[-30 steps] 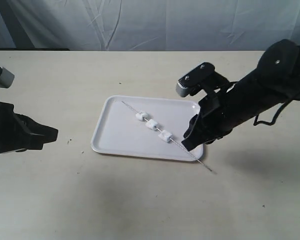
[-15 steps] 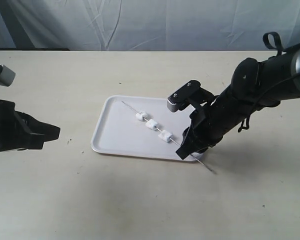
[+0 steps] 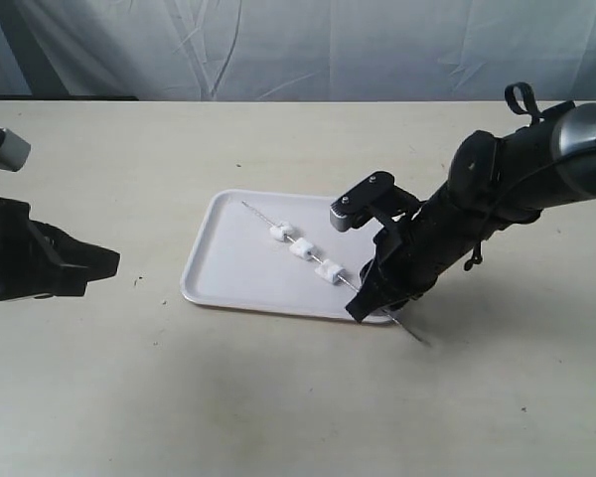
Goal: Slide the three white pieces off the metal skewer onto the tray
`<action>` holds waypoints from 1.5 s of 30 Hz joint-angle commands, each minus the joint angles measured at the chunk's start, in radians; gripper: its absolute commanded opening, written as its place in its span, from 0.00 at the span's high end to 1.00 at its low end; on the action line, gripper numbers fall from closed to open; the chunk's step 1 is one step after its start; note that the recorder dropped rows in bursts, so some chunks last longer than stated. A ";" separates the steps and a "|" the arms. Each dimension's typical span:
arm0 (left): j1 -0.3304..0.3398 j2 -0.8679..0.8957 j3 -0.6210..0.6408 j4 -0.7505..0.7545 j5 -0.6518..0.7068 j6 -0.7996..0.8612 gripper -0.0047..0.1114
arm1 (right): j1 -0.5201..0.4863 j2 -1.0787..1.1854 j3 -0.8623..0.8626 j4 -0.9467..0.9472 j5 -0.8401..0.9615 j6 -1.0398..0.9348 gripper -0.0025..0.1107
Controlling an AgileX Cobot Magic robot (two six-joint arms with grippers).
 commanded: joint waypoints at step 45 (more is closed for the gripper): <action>-0.005 0.170 -0.029 -0.564 0.115 -0.206 0.68 | 0.000 -0.239 -0.126 0.195 0.238 0.028 0.98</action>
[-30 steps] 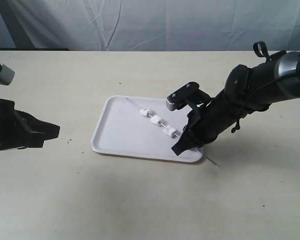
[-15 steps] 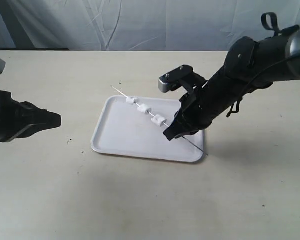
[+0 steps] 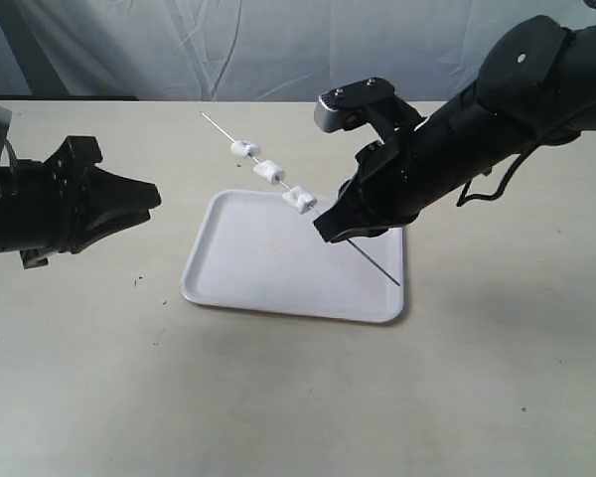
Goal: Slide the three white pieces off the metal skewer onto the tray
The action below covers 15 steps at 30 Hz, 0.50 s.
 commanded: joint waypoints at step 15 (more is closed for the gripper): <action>-0.007 0.016 -0.123 -0.018 0.145 -0.106 0.68 | -0.002 -0.035 -0.005 0.051 0.059 -0.001 0.98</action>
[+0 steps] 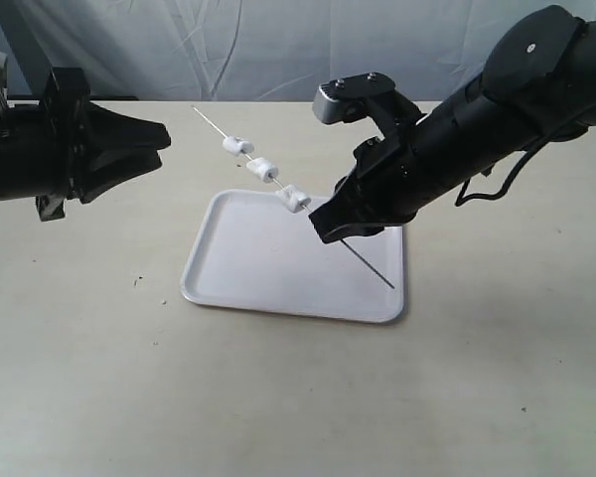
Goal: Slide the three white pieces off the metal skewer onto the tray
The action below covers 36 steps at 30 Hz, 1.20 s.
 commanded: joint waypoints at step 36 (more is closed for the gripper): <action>-0.106 0.159 -0.191 -0.009 -0.127 -0.012 0.68 | -0.002 -0.074 -0.005 0.050 0.053 -0.009 0.98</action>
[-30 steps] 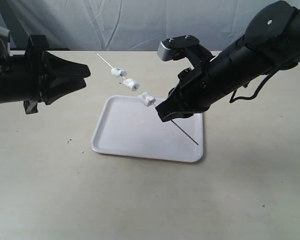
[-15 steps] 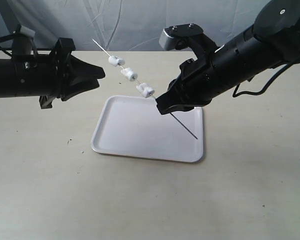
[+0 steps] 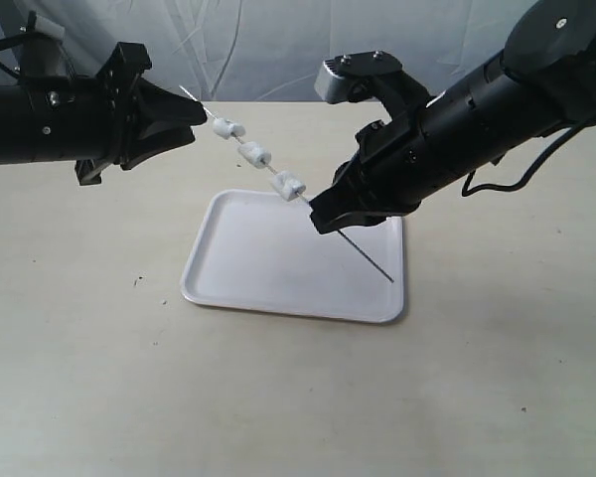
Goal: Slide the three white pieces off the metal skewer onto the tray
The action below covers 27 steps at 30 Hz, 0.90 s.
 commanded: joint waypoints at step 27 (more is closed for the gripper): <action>-0.003 0.002 -0.007 -0.009 -0.042 -0.004 0.84 | 0.056 -0.009 -0.005 0.107 -0.024 -0.017 0.98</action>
